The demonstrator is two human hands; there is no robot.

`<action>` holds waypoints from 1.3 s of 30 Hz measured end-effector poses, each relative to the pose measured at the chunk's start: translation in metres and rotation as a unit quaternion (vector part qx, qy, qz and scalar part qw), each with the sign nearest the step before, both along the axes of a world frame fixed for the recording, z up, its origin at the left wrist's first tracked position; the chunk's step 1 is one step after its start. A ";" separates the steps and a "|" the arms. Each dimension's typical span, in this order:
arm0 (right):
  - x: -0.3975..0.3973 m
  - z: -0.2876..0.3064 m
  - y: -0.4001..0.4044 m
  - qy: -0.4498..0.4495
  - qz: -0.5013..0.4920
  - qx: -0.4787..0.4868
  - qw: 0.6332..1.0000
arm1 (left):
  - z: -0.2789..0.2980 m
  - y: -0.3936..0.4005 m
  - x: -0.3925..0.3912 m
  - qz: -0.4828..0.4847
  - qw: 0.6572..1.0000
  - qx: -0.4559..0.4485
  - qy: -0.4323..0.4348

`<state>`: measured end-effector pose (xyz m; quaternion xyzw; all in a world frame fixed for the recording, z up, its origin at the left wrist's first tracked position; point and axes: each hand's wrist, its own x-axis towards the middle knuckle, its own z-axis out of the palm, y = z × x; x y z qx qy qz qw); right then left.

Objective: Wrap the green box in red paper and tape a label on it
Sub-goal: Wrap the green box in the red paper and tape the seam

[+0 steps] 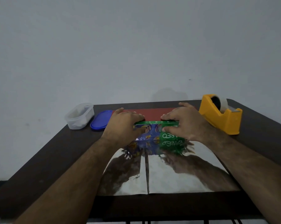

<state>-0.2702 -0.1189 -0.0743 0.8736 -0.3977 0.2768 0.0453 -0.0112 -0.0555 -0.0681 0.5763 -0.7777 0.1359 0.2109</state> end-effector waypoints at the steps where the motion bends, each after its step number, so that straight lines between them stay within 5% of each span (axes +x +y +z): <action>1: 0.001 0.000 0.001 0.000 -0.001 -0.002 1.000 | 0.000 0.000 0.001 0.000 1.000 -0.006 -0.003; 19: 0.004 0.002 0.015 -0.005 -0.004 -0.065 0.998 | -0.006 0.003 -0.005 -0.006 0.996 -0.090 -0.012; 27: 0.005 -0.003 0.013 0.085 -0.004 -0.139 0.987 | -0.007 0.001 -0.004 -0.026 0.993 -0.111 -0.014; 39: -0.015 -0.009 0.007 0.065 -0.030 -0.064 0.995 | -0.003 0.002 -0.002 -0.049 0.995 -0.081 0.025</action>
